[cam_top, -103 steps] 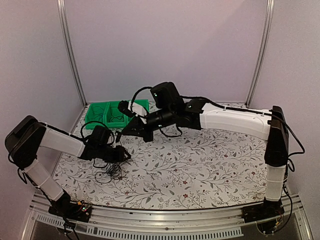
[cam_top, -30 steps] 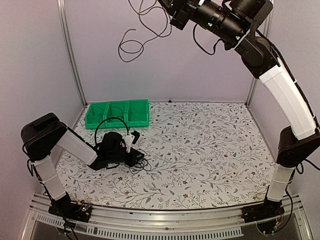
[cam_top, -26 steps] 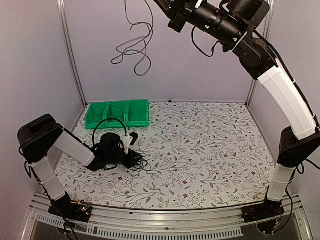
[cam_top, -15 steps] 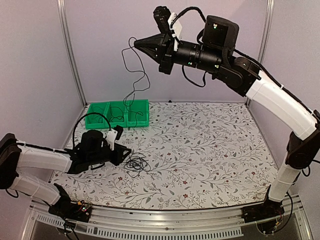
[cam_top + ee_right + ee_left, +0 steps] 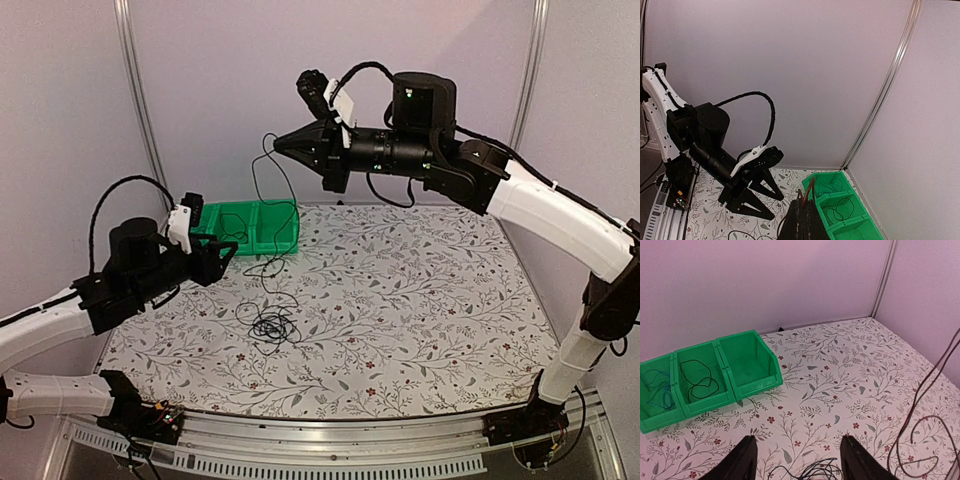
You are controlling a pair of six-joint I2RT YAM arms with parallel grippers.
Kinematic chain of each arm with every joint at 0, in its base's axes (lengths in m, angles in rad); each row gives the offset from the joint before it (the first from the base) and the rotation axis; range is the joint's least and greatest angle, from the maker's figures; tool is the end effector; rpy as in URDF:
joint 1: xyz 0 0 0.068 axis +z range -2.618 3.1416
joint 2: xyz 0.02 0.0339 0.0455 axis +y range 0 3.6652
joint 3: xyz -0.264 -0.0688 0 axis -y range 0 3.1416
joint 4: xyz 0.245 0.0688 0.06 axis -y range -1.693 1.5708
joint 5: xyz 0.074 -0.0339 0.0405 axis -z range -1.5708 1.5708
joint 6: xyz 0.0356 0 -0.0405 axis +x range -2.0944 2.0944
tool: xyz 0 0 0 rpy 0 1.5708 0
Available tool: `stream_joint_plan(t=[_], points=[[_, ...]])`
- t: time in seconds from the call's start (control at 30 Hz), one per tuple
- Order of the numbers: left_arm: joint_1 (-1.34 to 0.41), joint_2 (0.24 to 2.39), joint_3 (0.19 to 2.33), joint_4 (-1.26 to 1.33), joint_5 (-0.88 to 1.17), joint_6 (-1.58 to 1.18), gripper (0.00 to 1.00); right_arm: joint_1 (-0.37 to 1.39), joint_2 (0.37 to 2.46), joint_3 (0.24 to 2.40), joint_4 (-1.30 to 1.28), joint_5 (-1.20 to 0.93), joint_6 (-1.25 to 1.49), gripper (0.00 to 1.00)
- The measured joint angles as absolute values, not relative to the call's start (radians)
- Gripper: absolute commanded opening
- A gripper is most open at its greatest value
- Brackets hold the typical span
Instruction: Untangle the cables
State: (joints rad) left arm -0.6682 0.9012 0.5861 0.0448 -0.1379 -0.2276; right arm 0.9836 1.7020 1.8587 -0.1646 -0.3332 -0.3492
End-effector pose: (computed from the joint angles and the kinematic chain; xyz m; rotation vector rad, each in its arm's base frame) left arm 0.1702 -0.1281 0.2724 0.3120 1.8416 -0.4983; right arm 0.2090 0.3351 0.4719 -1.2046 1.0979 0.7543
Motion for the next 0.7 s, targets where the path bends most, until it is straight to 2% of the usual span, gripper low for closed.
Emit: stream_joint_plan(t=[0.1, 0.3, 0.53, 0.7], points=[[-0.668, 0.900, 0.663, 0.017, -0.121, -0.197, 0.57, 0.982, 1.700, 1.835, -0.166, -0.334, -0.334, 0.00], [-0.667, 0.902, 0.765, 0.020, 0.039, -0.115, 0.58, 0.980, 1.700, 1.821, -0.171, -0.330, -0.305, 0.00], [-0.667, 1.003, 0.949, 0.021, 0.159, -0.062, 0.60, 0.976, 1.703, 1.821, -0.171, -0.326, -0.276, 0.00], [-0.667, 1.075, 0.997, 0.032, 0.176, -0.041, 0.53, 0.973, 1.711, 1.820, -0.171, -0.326, -0.266, 0.00]])
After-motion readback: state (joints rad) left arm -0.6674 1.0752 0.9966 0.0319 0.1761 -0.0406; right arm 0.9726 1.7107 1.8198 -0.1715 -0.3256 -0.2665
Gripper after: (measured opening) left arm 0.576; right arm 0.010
